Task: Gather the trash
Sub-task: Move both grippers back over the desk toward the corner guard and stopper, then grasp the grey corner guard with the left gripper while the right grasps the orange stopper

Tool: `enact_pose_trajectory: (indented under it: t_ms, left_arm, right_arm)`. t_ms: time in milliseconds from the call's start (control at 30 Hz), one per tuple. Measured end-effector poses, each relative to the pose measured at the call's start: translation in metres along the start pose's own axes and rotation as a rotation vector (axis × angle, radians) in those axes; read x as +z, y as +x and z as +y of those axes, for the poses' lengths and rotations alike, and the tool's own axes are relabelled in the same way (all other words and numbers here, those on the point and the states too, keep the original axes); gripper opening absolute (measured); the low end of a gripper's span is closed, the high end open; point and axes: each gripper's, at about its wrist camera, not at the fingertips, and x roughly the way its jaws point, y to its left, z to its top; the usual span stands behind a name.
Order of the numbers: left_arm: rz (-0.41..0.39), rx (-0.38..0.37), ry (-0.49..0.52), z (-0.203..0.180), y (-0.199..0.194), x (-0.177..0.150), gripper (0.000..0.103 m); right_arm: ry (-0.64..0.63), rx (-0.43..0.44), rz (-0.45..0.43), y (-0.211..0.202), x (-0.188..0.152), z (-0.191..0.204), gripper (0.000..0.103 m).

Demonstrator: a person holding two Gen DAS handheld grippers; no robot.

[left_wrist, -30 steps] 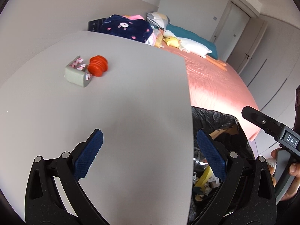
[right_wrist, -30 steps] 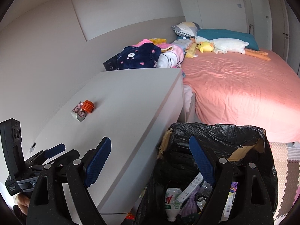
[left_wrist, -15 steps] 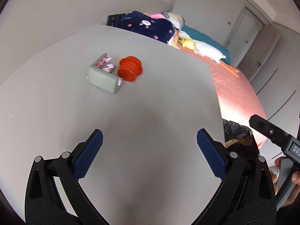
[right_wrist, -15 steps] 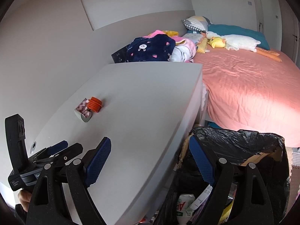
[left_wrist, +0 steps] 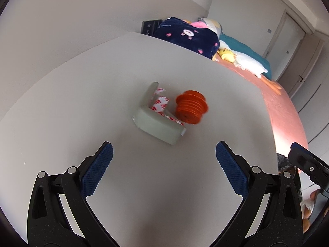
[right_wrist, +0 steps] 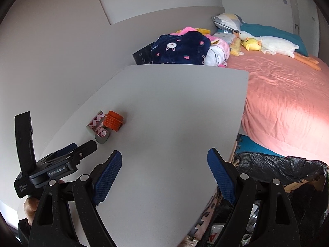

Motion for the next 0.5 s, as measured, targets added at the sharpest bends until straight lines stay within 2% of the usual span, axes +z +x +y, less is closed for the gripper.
enact_pose_trajectory:
  t_ms: [167, 500]
  left_arm:
    - [0.022, 0.028, 0.023, 0.003, 0.011, 0.011, 0.097]
    - [0.07, 0.086, 0.086, 0.005, 0.033, 0.024, 0.083]
  right_arm:
    - [-0.004, 0.009, 0.012, 0.014, 0.007, 0.007, 0.085]
    - [-0.026, 0.031, 0.029, 0.034, 0.017, 0.026, 0.085]
